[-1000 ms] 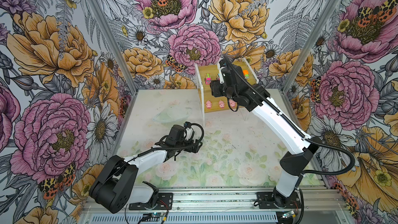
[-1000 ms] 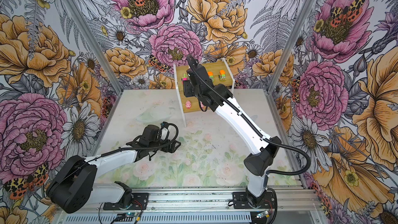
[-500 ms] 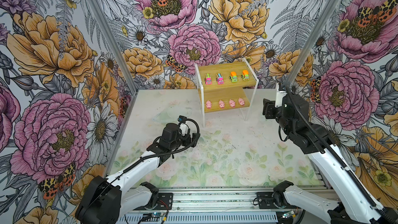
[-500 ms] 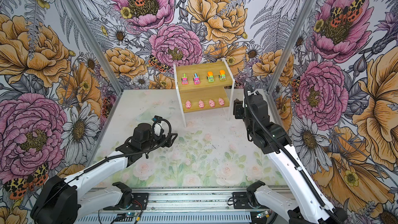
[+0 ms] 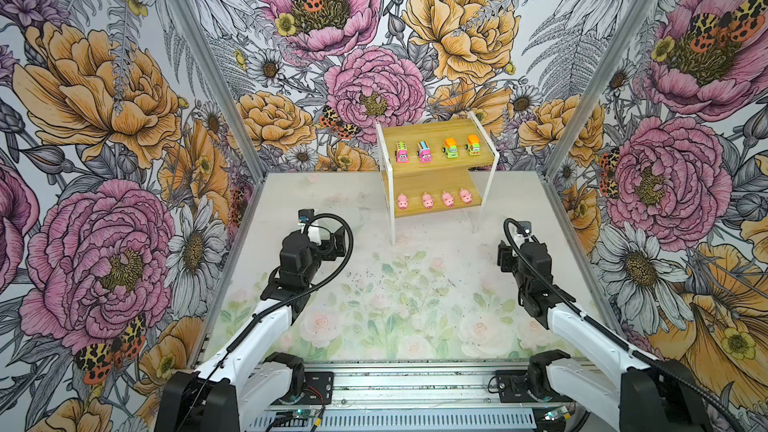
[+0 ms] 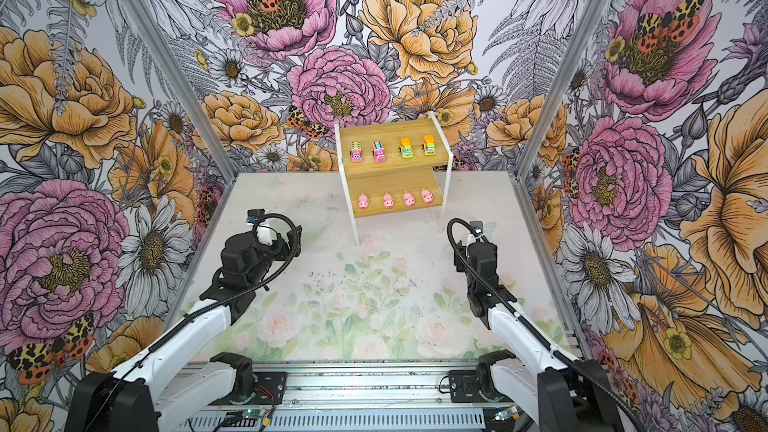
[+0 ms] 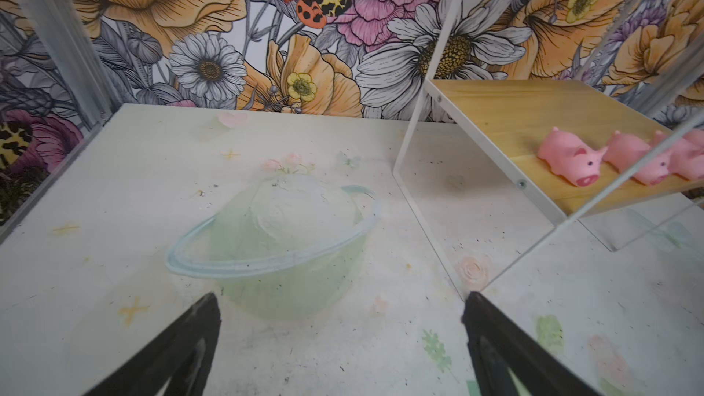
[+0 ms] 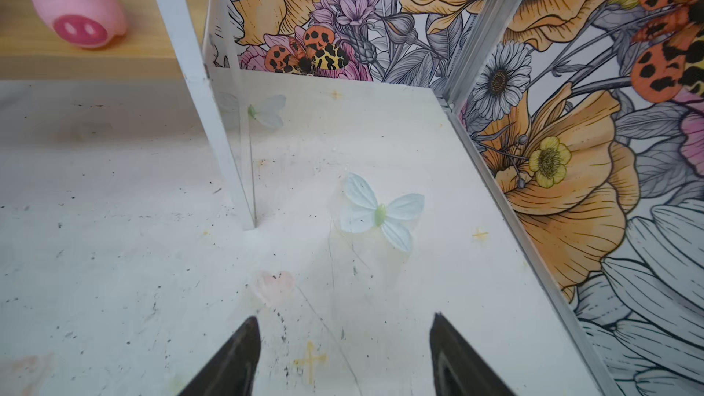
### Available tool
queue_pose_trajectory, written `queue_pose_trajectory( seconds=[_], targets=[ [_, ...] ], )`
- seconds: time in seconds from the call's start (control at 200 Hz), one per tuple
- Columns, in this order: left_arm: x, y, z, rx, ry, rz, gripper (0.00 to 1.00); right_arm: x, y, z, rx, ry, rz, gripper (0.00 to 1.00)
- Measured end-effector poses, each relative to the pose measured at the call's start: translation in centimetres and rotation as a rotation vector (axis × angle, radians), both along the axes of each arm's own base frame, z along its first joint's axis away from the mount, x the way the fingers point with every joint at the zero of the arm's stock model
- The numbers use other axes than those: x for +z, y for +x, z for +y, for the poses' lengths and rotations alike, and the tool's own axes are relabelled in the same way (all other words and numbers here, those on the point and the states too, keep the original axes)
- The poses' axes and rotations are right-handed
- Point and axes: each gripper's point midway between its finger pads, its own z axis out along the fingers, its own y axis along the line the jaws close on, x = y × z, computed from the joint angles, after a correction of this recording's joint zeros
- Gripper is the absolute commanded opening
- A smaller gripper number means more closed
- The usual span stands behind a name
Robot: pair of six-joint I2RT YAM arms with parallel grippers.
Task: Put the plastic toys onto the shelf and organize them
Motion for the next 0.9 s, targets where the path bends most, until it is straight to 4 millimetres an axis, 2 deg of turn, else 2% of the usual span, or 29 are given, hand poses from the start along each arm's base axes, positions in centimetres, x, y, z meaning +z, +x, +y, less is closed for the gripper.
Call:
queue_pose_trajectory(
  seconds=[0.17,0.265,0.345,0.48,0.58,0.711,0.816,0.901],
  targets=[
    [-2.6,0.3,4.2,0.117,0.039,-0.004,0.99,-2.2,2.5,-0.7,-0.017,-0.016,-0.026,0.71],
    [-3.3,0.8,6.1,0.166,0.056,-0.008,0.99,-3.6,3.5,-1.1,-0.012,-0.028,-0.002,0.70],
    [-4.0,1.1,7.4,0.198,0.061,-0.028,0.99,-3.7,4.5,-1.6,-0.014,-0.015,-0.012,0.70],
    [-6.5,1.7,9.1,0.228,0.054,0.002,0.99,-3.0,5.2,-3.5,-0.043,0.038,-0.096,0.70],
    [-7.1,2.7,9.0,0.209,0.046,-0.035,0.99,-3.5,5.4,-4.0,-0.048,0.056,-0.093,0.71],
    [-9.9,3.5,8.3,0.166,0.039,0.012,0.99,-3.3,5.6,-3.3,-0.012,0.077,-0.104,0.75],
    [-9.0,4.4,7.8,0.140,0.044,-0.010,0.99,-3.2,5.6,-3.0,0.007,0.087,-0.106,0.85],
    [-7.6,5.2,7.6,0.128,0.048,-0.047,0.99,-3.2,5.6,-2.8,0.013,0.096,-0.107,0.88]
  ],
)
